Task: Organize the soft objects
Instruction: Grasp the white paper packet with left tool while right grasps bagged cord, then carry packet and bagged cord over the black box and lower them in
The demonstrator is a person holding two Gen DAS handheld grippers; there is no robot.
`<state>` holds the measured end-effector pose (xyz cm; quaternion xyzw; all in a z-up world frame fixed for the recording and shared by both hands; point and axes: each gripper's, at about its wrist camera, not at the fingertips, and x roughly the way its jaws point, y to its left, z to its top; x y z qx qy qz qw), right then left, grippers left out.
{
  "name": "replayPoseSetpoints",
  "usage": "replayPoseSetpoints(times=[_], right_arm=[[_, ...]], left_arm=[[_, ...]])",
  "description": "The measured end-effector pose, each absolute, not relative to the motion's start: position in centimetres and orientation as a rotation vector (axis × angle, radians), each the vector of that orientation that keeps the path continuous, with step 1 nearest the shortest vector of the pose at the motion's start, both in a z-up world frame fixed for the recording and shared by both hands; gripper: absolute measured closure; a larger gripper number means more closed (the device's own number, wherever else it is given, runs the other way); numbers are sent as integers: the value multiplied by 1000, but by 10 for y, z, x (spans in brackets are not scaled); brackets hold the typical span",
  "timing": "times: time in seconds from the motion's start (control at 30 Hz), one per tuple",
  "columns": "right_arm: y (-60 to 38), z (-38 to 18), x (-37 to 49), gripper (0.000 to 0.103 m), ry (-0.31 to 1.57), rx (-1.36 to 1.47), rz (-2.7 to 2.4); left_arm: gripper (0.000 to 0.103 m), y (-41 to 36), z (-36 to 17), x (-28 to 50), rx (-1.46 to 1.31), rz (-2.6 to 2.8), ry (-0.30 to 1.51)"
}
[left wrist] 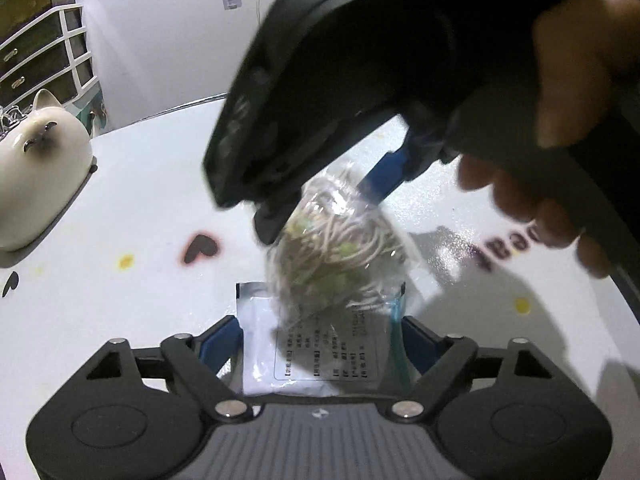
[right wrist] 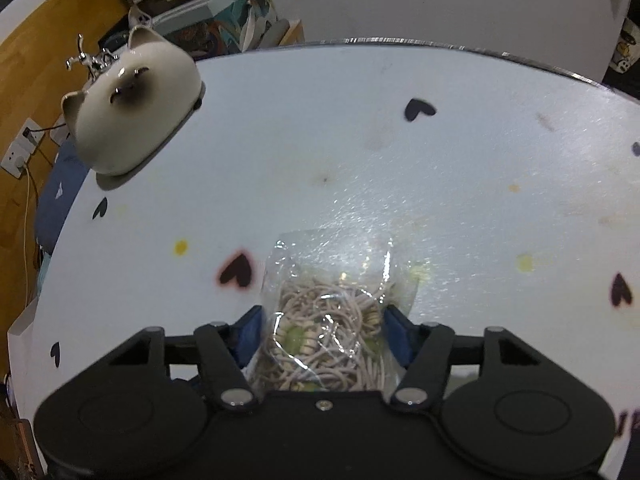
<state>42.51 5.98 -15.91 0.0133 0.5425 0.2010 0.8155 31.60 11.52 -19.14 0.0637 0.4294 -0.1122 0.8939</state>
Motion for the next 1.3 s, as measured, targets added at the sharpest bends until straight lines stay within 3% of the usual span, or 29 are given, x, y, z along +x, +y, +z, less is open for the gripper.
replayPoseSetpoints(times=[0.27,1.3], right_arm=[[28,-132,410,40,1062,62,416],[-70,-84,257,40,920,112,353]], left_arm=[[32,132,-187,308,65,-213,900],[32,132,-98,222,-96,-109,780]])
